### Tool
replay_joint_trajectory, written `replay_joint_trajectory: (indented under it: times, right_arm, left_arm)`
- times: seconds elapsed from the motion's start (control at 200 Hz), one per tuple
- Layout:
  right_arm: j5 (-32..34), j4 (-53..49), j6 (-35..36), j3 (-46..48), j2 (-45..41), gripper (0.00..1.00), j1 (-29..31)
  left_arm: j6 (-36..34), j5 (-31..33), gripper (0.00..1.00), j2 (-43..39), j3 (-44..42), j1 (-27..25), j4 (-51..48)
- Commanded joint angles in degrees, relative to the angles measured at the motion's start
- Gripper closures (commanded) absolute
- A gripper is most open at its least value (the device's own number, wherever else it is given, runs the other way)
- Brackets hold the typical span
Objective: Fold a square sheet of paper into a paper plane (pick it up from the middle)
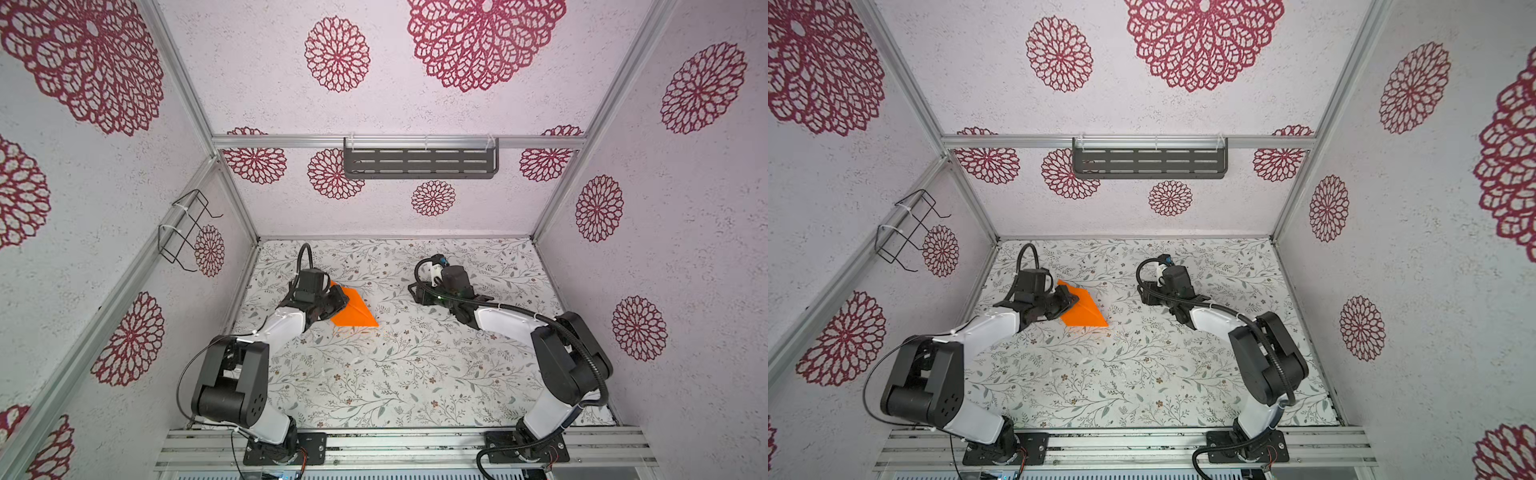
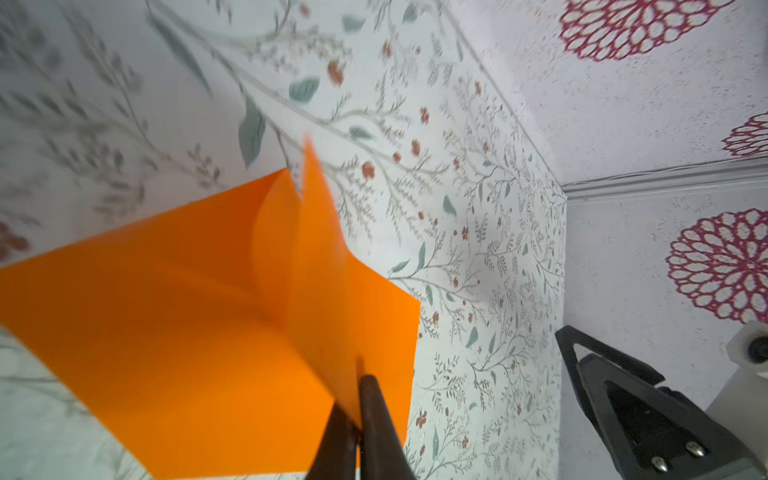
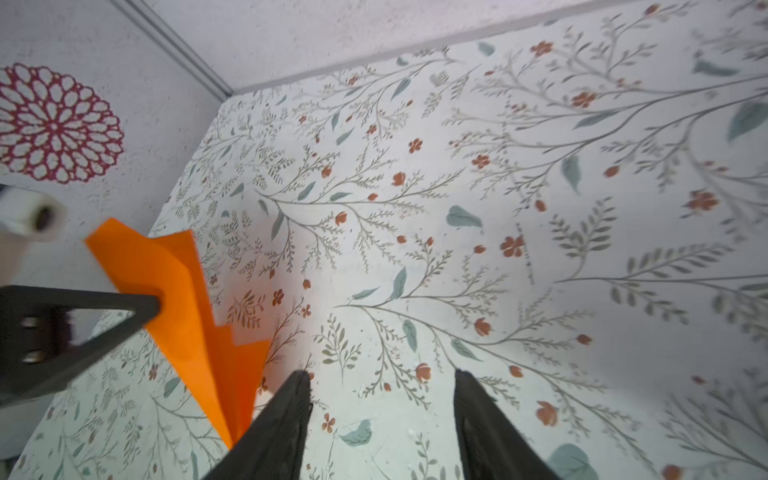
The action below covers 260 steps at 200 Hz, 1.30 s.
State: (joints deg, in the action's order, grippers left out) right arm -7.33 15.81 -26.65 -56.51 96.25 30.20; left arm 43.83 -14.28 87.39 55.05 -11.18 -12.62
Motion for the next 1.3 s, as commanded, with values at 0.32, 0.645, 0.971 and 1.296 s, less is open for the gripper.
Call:
replay_joint_trajectory:
  times: [0.32,0.645,0.971,1.296]
  right_arm:
    - [11.8,-0.3,-1.3,3.4,-6.2,0.37,-0.6]
    - [14.9,-1.5,-1.7,5.8,-8.4,0.35,-0.8]
    - [15.8,-2.4,-3.0,7.8,-10.0,0.35,-1.5]
    - [15.9,-2.7,-4.1,8.8,-10.7,0.35,-2.1]
  left_arm:
    - [-14.7,54.2,0.92,12.7,36.0,-7.2,-60.2]
    - [-13.3,68.6,0.94,37.4,51.0,-15.8,-72.1]
    - [-12.5,66.6,0.93,56.0,64.0,-23.0,-71.8]
    - [-13.7,57.0,0.86,59.1,65.8,-25.2,-66.5]
